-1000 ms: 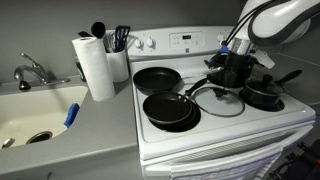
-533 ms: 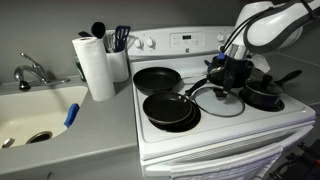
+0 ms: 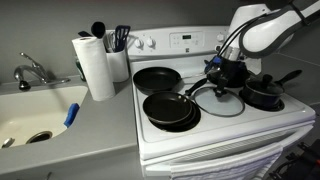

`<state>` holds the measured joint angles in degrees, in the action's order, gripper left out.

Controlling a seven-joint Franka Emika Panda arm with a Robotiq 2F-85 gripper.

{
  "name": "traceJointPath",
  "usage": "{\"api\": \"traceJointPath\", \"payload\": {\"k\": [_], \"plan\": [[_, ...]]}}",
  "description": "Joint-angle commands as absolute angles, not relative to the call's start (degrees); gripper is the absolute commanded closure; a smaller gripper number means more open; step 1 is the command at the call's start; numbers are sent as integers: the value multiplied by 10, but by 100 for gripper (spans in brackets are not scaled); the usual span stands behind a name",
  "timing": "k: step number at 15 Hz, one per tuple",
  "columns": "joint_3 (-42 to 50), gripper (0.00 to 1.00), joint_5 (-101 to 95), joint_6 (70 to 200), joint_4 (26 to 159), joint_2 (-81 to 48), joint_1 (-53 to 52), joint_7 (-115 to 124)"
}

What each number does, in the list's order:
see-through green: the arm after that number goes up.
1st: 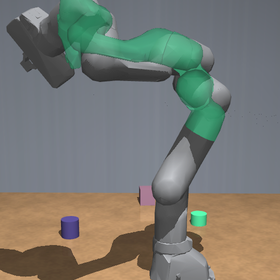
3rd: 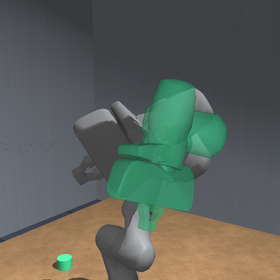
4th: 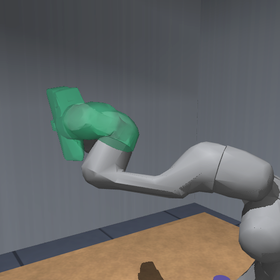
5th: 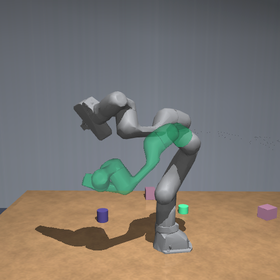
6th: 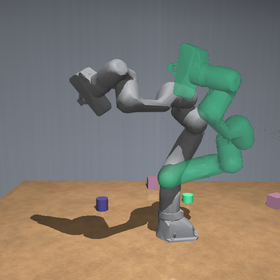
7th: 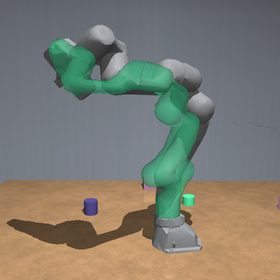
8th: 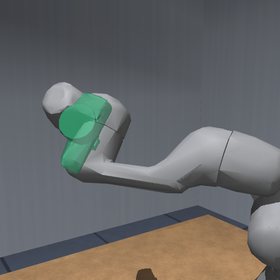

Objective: Put the lid on top of the black pot on the right side of the stove

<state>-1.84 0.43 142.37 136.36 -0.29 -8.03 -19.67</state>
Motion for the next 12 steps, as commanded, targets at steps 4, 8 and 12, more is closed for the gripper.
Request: {"api": "traceJointPath", "payload": {"k": [4, 8, 12], "plan": [[-34, 0, -5, 1429, 1336, -44, -67, -184], [-36, 14, -2, 1413, 1329, -49, -67, -179], [-37, 48, 2, 1410, 1329, -46, -67, -178]]}}
